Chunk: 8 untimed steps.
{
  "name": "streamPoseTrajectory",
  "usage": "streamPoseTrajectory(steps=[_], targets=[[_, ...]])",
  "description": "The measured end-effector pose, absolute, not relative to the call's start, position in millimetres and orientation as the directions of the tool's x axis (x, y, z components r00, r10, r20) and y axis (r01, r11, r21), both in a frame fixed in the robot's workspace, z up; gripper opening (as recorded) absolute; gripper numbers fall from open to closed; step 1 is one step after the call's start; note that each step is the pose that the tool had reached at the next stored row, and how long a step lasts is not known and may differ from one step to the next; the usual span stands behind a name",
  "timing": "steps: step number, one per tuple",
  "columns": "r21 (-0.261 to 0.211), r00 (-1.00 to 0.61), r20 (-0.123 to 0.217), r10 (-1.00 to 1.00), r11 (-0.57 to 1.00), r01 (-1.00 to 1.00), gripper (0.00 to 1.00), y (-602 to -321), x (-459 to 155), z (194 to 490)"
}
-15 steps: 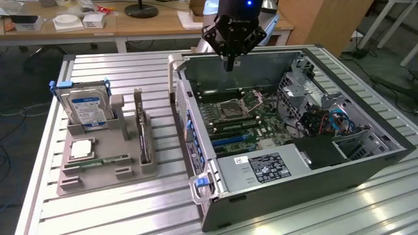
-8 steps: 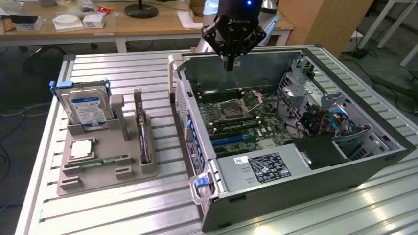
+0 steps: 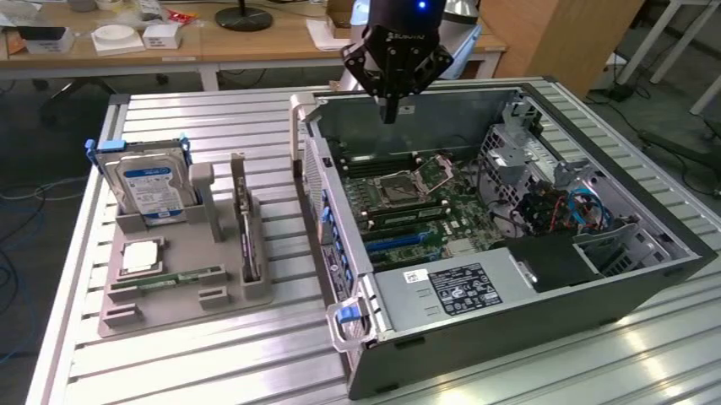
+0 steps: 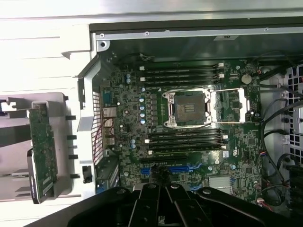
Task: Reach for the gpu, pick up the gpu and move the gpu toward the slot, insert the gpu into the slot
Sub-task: 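Reach for the gpu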
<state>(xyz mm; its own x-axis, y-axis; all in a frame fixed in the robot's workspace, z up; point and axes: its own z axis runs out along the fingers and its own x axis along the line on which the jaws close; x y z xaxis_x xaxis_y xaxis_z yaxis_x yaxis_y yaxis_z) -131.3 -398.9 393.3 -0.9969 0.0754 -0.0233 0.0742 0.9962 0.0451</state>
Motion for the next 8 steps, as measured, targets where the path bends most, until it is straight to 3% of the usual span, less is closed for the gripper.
streamPoseTrajectory(steps=[8], targets=[[0.045,-0.997,-0.023,0.075,0.996,0.074,0.1,-398.9,-144.2,393.3]])
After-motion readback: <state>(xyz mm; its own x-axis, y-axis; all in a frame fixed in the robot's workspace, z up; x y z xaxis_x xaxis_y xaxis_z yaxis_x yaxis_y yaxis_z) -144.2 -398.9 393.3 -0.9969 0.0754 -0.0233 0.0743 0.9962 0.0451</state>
